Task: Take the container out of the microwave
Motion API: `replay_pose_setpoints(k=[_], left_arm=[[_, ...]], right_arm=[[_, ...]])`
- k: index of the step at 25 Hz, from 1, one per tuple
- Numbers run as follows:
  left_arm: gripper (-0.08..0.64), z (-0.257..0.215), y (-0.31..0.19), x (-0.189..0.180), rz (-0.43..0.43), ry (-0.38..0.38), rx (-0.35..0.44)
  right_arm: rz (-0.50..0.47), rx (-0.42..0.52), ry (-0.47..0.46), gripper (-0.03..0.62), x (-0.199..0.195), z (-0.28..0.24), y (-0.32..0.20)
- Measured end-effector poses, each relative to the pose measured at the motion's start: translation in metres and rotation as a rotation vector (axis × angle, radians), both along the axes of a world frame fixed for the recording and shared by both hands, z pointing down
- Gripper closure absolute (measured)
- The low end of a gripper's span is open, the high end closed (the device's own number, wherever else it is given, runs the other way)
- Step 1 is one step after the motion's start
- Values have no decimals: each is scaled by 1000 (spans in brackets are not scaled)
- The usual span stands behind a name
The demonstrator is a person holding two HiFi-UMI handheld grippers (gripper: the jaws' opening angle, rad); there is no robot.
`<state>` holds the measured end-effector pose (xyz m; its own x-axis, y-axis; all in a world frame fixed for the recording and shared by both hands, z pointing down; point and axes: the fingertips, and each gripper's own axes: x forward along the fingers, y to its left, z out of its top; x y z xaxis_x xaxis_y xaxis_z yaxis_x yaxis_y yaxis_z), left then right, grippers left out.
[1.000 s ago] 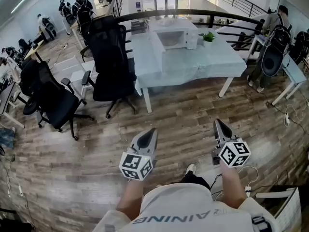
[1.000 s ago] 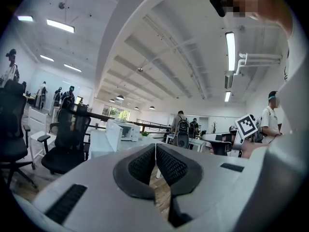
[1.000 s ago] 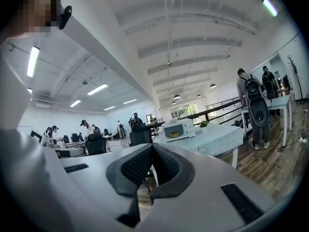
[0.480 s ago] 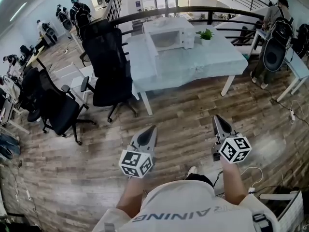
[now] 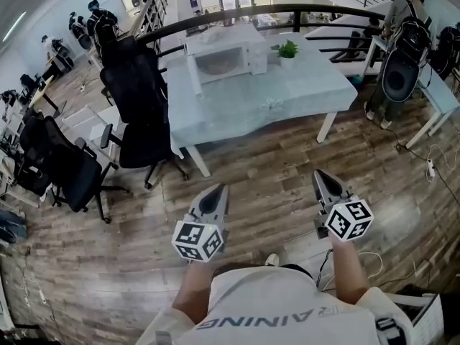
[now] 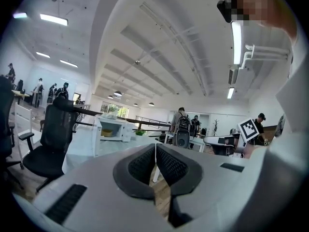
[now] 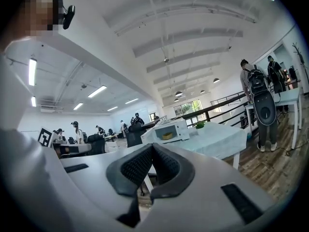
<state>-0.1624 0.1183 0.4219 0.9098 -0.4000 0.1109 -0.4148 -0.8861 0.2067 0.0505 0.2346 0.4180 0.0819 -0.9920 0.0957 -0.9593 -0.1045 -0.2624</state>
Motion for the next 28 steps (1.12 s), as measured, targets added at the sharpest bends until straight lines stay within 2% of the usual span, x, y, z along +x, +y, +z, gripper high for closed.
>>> replay_pose_setpoints(k=[8, 15, 21, 28], left_arm=[[523, 18, -18, 67, 40, -24, -26], [523, 28, -62, 121, 85, -4, -37], [523, 27, -123, 165, 108, 6, -21], [523, 25, -202, 184, 76, 3, -33]], right_arm=[[6, -46, -31, 571, 54, 27, -11], [30, -70, -5, 571, 96, 33, -48], [61, -67, 9, 571, 138, 28, -105], [35, -90, 13, 571, 161, 29, -187]])
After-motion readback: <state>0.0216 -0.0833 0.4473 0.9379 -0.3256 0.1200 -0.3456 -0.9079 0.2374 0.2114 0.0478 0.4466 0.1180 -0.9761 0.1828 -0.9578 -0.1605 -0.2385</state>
